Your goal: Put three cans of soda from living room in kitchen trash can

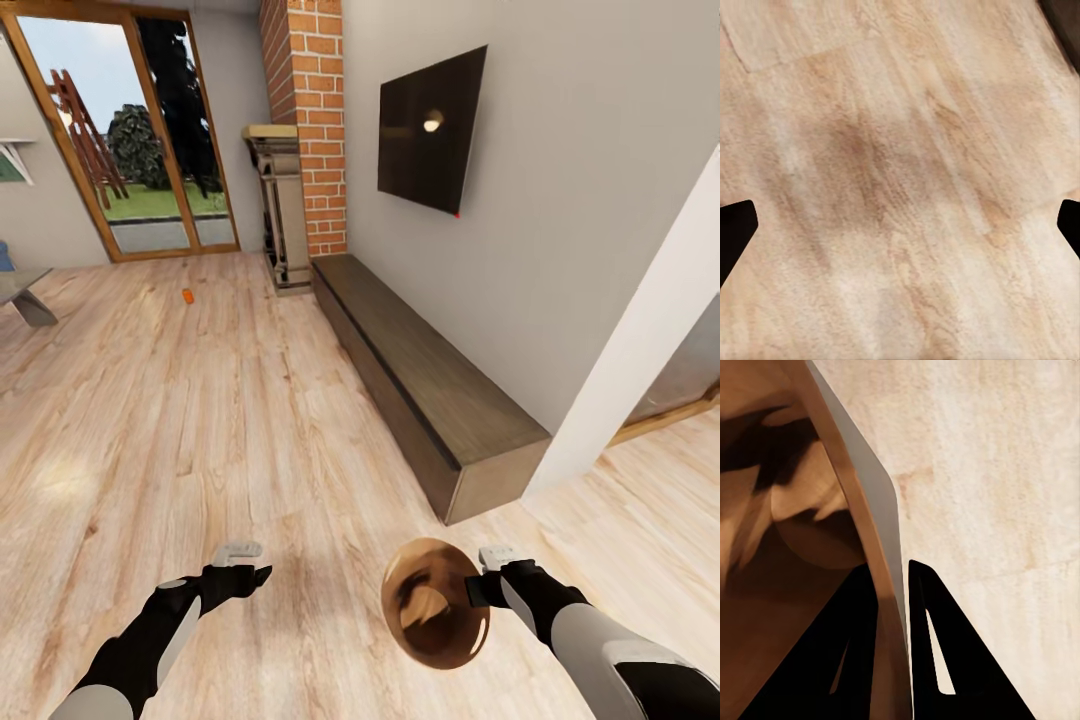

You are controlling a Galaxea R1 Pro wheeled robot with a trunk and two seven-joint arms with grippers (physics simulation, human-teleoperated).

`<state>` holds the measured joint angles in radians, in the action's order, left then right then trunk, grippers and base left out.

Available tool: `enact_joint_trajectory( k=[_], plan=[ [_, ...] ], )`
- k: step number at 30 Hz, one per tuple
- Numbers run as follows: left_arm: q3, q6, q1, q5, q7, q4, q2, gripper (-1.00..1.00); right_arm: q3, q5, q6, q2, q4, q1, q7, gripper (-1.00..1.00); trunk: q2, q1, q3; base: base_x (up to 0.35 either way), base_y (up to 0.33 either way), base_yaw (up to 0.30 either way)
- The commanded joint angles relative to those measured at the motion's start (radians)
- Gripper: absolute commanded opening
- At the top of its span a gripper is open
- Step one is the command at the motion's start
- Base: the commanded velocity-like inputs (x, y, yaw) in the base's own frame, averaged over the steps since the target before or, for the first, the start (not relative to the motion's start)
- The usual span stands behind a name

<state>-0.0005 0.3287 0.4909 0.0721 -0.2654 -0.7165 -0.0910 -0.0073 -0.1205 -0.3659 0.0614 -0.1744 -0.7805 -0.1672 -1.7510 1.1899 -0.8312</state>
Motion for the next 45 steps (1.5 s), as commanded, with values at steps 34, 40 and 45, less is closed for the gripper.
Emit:
enact_joint_trajectory(
  k=[34,40,45],
  plan=[
    [-0.001,0.0,0.0,0.0,0.001,0.0,0.0,1.0,0.003,0.01,0.001,-0.003,-0.003,0.0,-0.003,-1.0,0.0,0.0,0.001,0.0,0.0,0.189],
    [0.0,-0.001,0.0,0.0,0.001,0.001,0.0,1.0,0.003,0.01,0.002,-0.003,-0.01,0.0,-0.005,-1.0,0.0,0.0,0.001,0.0,0.0,0.251],
    [0.0,-0.009,0.0,0.0,0.003,0.001,0.0,1.0,0.003,0.009,0.002,-0.016,-0.02,-0.001,-0.006,-1.0,0.0,0.0,0.001,0.0,0.0,0.251]
  ],
)
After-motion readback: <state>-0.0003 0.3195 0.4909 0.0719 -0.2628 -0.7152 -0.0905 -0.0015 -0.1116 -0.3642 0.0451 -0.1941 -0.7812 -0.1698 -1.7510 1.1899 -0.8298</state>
